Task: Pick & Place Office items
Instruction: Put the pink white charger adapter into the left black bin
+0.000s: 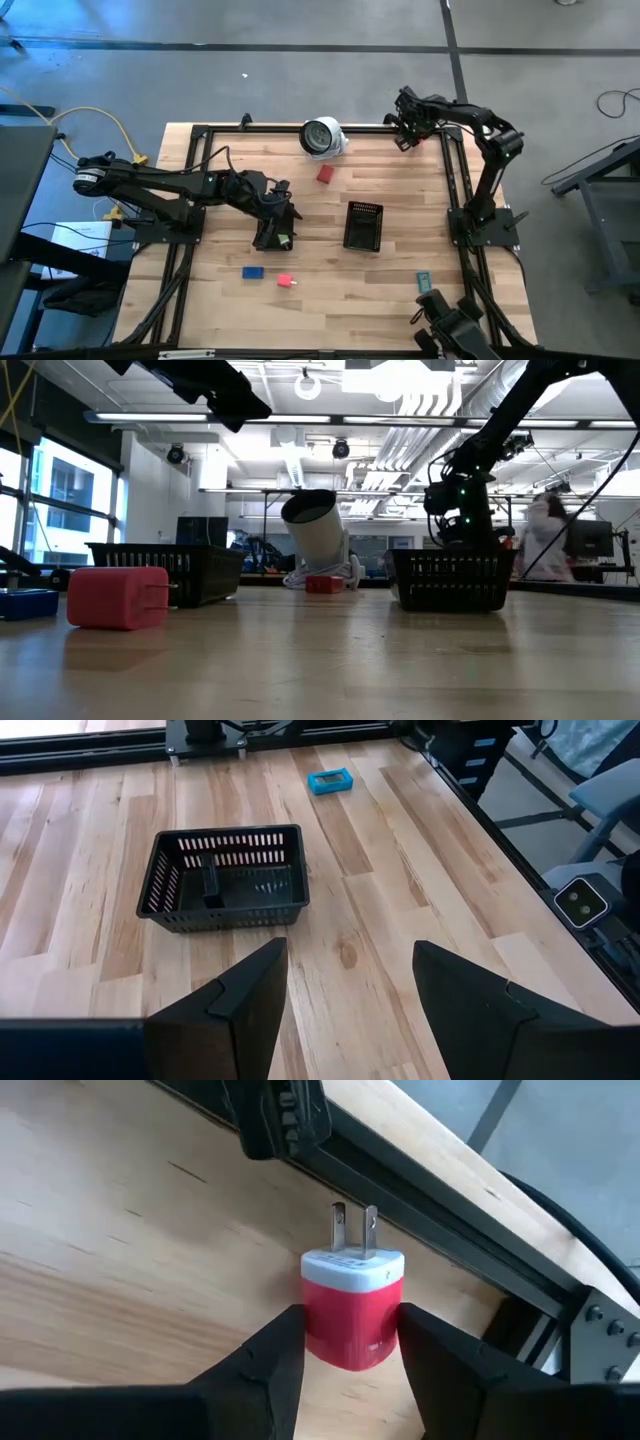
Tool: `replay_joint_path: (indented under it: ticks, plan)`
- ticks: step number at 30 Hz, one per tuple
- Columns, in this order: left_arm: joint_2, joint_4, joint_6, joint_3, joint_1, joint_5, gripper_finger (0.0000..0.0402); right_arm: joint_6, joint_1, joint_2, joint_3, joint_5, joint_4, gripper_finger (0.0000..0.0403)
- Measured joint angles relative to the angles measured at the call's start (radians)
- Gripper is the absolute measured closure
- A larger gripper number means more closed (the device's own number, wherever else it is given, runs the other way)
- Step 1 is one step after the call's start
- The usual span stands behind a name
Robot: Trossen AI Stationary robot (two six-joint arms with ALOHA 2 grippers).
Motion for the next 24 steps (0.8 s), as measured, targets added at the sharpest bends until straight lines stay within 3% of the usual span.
replay_joint_path:
  ticks: [24]
  plan:
    - [0.0,0.0,-0.008,0.0,-0.003,0.002,0.0193,0.041,-0.006,0.035,-0.001,-0.046,0.026,0.0269]
